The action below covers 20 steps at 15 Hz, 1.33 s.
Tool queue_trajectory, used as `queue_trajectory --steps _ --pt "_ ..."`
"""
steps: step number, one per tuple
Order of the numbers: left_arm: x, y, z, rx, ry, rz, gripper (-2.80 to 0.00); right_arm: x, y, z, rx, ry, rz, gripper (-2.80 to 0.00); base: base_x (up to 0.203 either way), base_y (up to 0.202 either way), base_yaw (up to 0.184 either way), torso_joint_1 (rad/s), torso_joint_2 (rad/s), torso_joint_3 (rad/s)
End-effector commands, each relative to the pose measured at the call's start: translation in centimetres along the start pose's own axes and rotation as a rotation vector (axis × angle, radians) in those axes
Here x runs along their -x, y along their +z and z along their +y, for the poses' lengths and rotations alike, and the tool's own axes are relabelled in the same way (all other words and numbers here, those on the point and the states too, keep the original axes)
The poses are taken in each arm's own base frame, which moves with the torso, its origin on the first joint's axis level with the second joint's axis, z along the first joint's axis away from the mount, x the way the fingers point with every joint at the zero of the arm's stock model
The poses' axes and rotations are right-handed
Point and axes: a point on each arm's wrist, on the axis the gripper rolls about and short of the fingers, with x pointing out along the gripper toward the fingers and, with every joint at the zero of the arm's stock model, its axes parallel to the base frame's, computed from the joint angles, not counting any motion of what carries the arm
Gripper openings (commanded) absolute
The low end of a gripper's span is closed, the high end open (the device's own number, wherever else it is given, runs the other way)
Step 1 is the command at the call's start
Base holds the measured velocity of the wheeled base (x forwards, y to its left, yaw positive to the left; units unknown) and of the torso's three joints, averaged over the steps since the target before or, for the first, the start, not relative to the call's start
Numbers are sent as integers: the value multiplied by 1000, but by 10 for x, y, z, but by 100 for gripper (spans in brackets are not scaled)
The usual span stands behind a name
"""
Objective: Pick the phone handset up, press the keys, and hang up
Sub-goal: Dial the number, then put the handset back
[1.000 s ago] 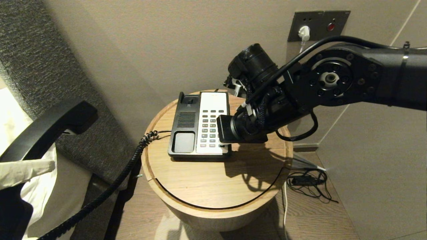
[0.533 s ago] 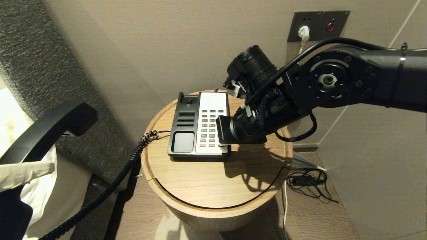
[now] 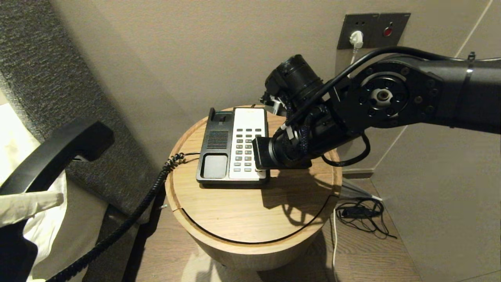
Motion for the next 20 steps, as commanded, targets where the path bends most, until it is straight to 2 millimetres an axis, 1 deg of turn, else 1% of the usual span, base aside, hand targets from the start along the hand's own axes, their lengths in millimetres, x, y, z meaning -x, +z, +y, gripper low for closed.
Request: queue_trajectory --steps 1,3,4,7,9,11,12,14,15,16,18,20 --pt "-1 -1 0 0 6 7 -280 9 1 1 -5 7 -12 -280 0 0 0 0 0 0" --pt "-2 -2 1 -1 8 11 -280 38 4 2 -10 36 -69 -280 0 0 0 0 0 0" --pt "-2 -3 1 -2 8 15 -280 56 5 2 -11 52 -102 -280 0 0 0 0 0 0" --pt "-4 -1 0 -2 8 11 -280 101 5 -5 -29 52 -175 -280 0 0 0 0 0 0" --pt "-8 -3 -1 0 -5 10 -280 128 0 -12 -46 24 -209 -280 0 0 0 0 0 0" --pt "-19 -5 -6 4 -84 -8 -280 171 -14 -22 -99 6 -230 -280 0 0 0 0 0 0" --pt "-23 -3 -10 -10 -138 -35 -280 192 -24 -28 -126 1 -232 -280 0 0 0 0 0 0" --pt "-38 -3 -16 -83 -181 -88 -280 239 -51 -42 -165 5 -261 -280 0 0 0 0 0 0" --pt "-48 -2 -21 -101 -188 -89 -280 260 -67 -49 -174 15 -285 -280 0 0 0 0 0 0" --pt "-63 -1 -29 -118 -191 -72 -280 280 -87 -58 -180 22 -305 -280 0 0 0 0 0 0" --pt "-95 3 -46 -164 -154 -37 -280 302 -128 -78 -190 11 -328 -280 0 0 0 0 0 0" --pt "-126 6 -67 -251 -95 -18 -280 323 -167 -95 -202 34 -410 -280 0 0 0 0 0 0"
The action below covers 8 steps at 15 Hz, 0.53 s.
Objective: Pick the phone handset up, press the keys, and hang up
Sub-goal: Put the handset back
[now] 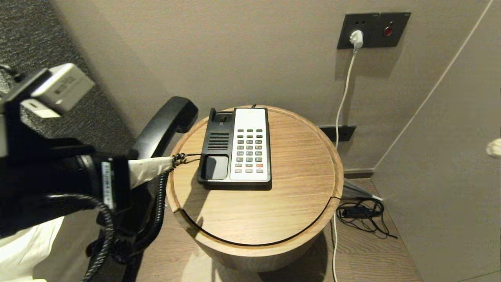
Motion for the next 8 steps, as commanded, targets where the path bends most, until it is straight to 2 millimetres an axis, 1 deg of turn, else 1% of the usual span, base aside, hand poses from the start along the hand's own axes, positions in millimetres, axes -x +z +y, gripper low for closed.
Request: queue_trajectory --steps 1,2,3,4,5,7,8 --pt "-49 -2 -22 -77 41 94 -280 62 -42 -40 -34 83 -141 -280 0 0 0 0 0 0" --pt "-63 2 -31 -98 60 95 -280 71 -53 -50 -51 92 -161 -280 0 0 0 0 0 0" --pt "-77 7 -39 -113 86 90 -280 75 -61 -55 -116 95 -171 -280 0 0 0 0 0 0" --pt "-88 16 -47 -114 105 67 -280 76 -63 -57 -227 95 -167 -280 0 0 0 0 0 0" --pt "-96 23 -52 -111 120 49 -280 77 -68 -61 -272 88 -156 -280 0 0 0 0 0 0" --pt "-116 29 -55 -106 216 30 -280 84 -78 -68 -280 105 -182 -280 0 0 0 0 0 0" --pt "-125 30 -50 -100 254 33 -280 83 -84 -71 -285 96 -183 -280 0 0 0 0 0 0"
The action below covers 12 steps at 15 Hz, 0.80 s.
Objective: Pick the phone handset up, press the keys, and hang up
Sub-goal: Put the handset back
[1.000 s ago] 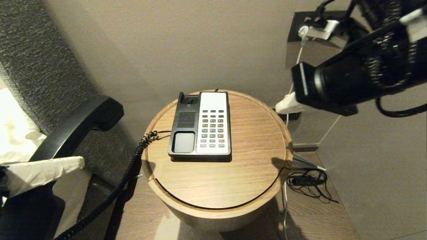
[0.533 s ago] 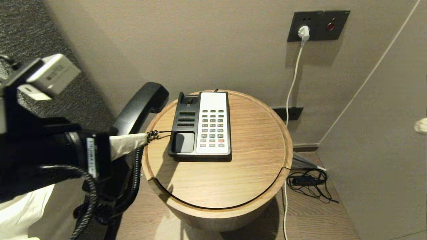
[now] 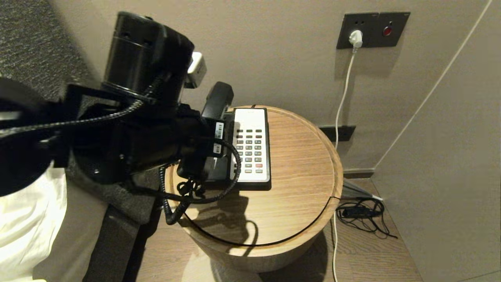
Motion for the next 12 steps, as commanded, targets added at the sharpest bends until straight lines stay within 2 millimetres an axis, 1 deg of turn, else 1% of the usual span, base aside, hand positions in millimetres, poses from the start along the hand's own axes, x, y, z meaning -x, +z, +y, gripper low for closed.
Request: queue_trajectory --steps 1,3,6,7,9,12 --pt "-32 -4 -5 -9 59 41 -280 9 -16 -19 -9 8 -15 -280 0 0 0 0 0 0" --pt "-46 -1 -5 15 88 46 -280 4 -29 -31 14 9 5 -280 0 0 0 0 0 0" --pt "-54 2 -3 48 104 50 -280 -12 -42 -43 41 4 30 -280 0 0 0 0 0 0" --pt "-57 3 0 85 111 51 -280 -16 -47 -47 62 10 42 -280 0 0 0 0 0 0" --pt "-59 5 5 118 127 61 -280 -24 -52 -51 103 8 55 -280 0 0 0 0 0 0" --pt "-58 4 7 157 134 65 -280 -30 -56 -55 108 4 60 -280 0 0 0 0 0 0"
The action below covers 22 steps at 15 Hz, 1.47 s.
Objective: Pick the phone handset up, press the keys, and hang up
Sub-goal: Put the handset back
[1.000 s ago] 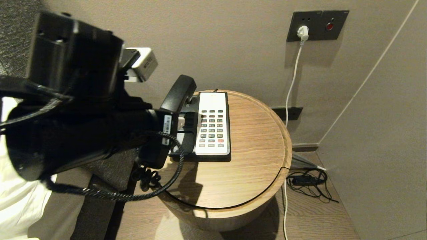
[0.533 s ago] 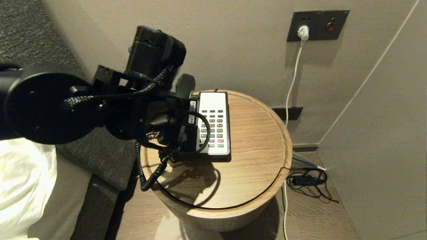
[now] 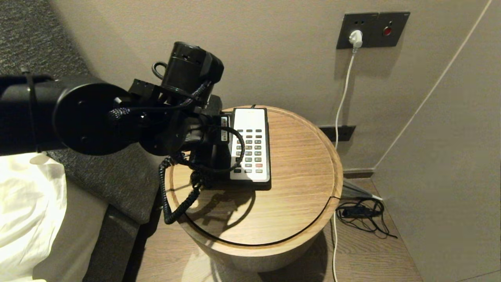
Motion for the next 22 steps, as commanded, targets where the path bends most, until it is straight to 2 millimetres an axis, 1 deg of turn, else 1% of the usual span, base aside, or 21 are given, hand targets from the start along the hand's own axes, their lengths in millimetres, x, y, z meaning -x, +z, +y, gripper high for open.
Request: queue_trajectory --steps 1,4,9,11,13,18,22 --pt "1 0 1 17 2 0 -280 -5 -7 -6 -1 -23 23 -280 0 0 0 0 0 0" --pt "4 0 -1 29 -16 3 -280 -10 -14 -11 11 -34 33 -280 0 0 0 0 0 0" --pt "1 -7 -4 20 -18 31 -280 -14 -16 -13 28 -39 31 -280 0 0 0 0 0 0" --pt "1 -6 -6 31 -21 31 -280 -15 -19 -16 37 -42 35 -280 0 0 0 0 0 0" --pt "-1 -8 -10 39 -37 40 -280 -17 -23 -19 52 -48 42 -280 0 0 0 0 0 0" --pt "-10 -12 -16 45 -35 55 -280 -18 -26 -22 54 -53 50 -280 0 0 0 0 0 0" --pt "-13 -15 -16 37 -24 65 -280 -19 -28 -23 57 -56 55 -280 0 0 0 0 0 0"
